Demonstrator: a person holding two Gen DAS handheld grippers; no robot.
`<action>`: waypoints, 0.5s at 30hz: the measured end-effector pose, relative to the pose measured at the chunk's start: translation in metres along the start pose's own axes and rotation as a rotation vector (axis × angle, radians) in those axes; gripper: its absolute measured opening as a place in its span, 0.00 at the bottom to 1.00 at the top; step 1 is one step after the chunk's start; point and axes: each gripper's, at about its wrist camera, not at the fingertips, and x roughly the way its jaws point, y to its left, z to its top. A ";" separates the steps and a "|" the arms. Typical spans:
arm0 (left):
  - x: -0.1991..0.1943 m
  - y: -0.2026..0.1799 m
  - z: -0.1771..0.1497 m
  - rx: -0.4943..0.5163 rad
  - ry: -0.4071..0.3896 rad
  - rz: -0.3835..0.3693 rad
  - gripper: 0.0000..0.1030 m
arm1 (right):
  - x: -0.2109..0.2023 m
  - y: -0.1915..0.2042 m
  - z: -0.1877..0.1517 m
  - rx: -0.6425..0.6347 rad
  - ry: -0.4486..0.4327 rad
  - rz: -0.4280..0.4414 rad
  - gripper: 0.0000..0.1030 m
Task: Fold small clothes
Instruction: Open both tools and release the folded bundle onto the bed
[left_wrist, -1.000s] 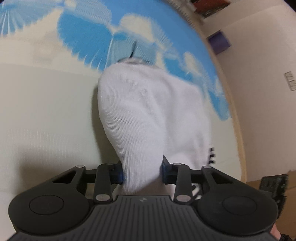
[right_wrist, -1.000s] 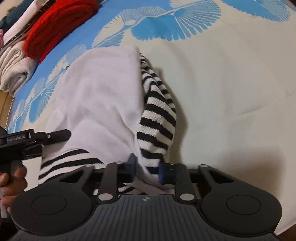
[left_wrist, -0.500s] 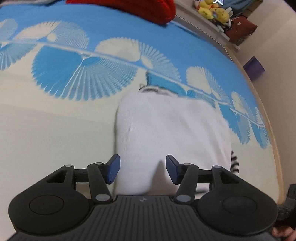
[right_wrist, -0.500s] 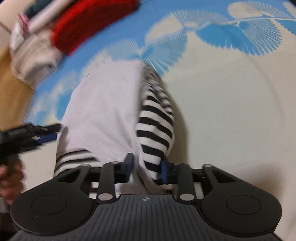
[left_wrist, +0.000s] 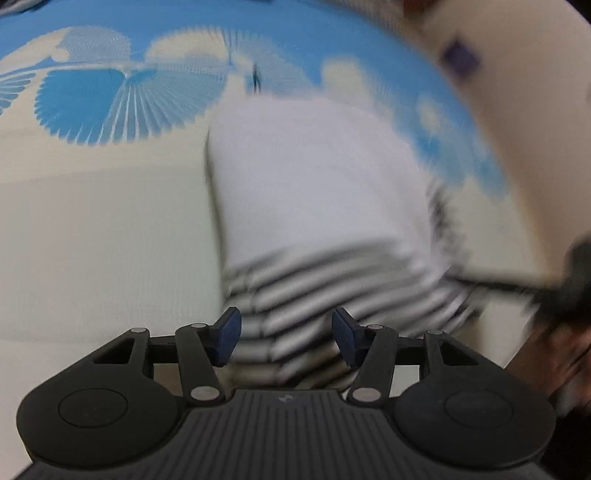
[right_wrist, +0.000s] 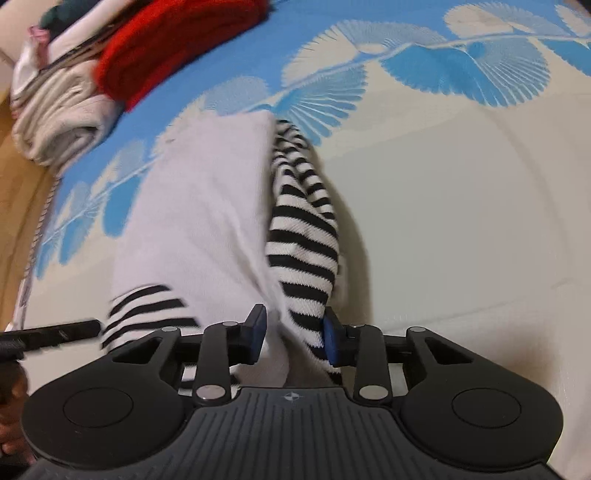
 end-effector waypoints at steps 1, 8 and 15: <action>0.011 -0.002 -0.007 0.039 0.042 0.045 0.62 | 0.002 0.003 -0.002 -0.055 0.027 -0.015 0.33; -0.021 -0.038 -0.027 0.132 -0.087 0.229 0.79 | -0.008 0.016 -0.018 -0.227 0.019 -0.265 0.35; -0.120 -0.099 -0.077 0.113 -0.466 0.339 1.00 | -0.097 0.050 -0.052 -0.369 -0.301 -0.281 0.56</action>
